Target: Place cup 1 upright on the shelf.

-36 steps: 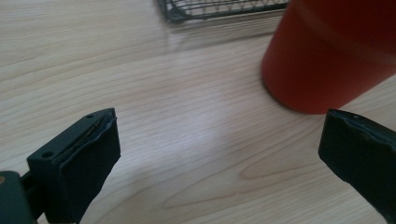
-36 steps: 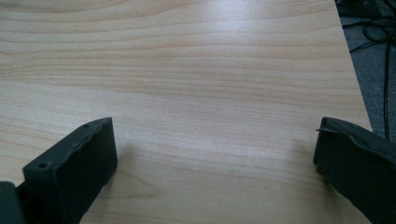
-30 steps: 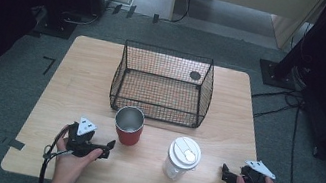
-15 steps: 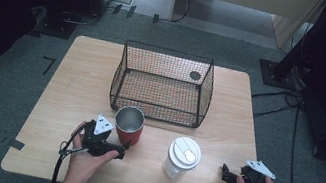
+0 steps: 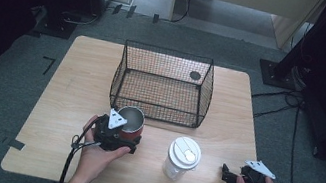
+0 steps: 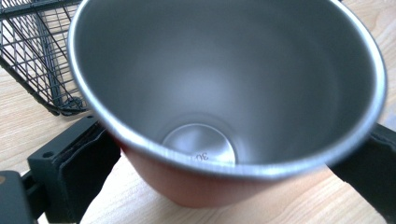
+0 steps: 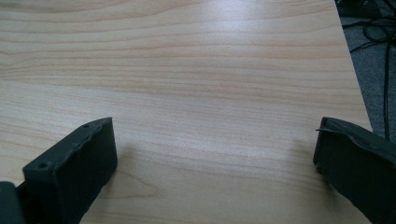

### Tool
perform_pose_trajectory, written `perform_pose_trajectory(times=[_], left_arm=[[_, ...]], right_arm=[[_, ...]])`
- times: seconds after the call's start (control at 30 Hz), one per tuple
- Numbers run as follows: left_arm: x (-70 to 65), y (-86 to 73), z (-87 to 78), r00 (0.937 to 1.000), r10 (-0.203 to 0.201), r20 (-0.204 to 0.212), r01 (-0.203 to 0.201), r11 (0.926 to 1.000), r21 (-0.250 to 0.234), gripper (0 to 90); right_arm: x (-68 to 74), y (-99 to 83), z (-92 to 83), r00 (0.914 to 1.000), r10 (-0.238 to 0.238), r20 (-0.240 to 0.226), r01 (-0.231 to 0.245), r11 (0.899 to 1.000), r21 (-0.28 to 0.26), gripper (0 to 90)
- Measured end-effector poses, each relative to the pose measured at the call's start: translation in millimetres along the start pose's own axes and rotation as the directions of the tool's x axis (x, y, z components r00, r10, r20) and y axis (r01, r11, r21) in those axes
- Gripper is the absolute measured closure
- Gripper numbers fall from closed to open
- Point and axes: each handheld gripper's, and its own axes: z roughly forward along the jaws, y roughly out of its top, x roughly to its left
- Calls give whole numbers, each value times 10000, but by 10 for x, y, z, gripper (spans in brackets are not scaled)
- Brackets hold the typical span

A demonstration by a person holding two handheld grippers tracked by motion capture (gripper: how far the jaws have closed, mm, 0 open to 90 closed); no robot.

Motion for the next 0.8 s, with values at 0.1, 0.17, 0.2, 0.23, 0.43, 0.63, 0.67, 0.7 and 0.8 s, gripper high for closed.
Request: perform_pose_trajectory(times=[0.1, 0.17, 0.2, 0.23, 0.43, 0.63, 0.67, 0.7, 0.8], left_arm=[[1, 33, 22, 9999, -102, -59, 102, 9999, 23, 2], [4, 48, 46, 9997, -203, -169, 204, 9998, 64, 2], [4, 48, 46, 9997, -203, -169, 204, 9998, 64, 2], [7, 56, 64, 9994, -244, -262, 246, 9996, 100, 2], [-24, 115, 83, 9973, -599, -435, 600, 9982, 24, 32], [-53, 173, 95, 9973, -79, -737, 92, 9998, 161, 63], [-58, 179, 94, 9971, -35, -766, 50, 9998, 195, 66], [-63, 179, 92, 9968, -1, -794, 14, 9999, 166, 68], [-71, 174, 87, 9967, 51, -815, -40, 9999, 136, 72]], right_arm=[[-1, 0, 0, 10000, -7, -1, 7, 10000, 4, 0], [-1, 0, 0, 10000, -8, -1, 8, 10000, 2, 0], [-1, 0, 0, 10000, -8, -1, 8, 10000, 2, 0], [0, 0, 0, 10000, -1, 0, 1, 10000, 0, 0], [0, 0, 0, 10000, -7, -1, 7, 10000, 3, 0], [0, 0, 0, 10000, 1, -1, -1, 10000, 1, 0], [0, 0, 0, 10000, -1, -1, 1, 10000, -1, 0], [0, 0, 0, 10000, 0, 0, 0, 10000, 1, 0], [0, 0, 0, 10000, 1, -1, -1, 10000, 1, 0]])
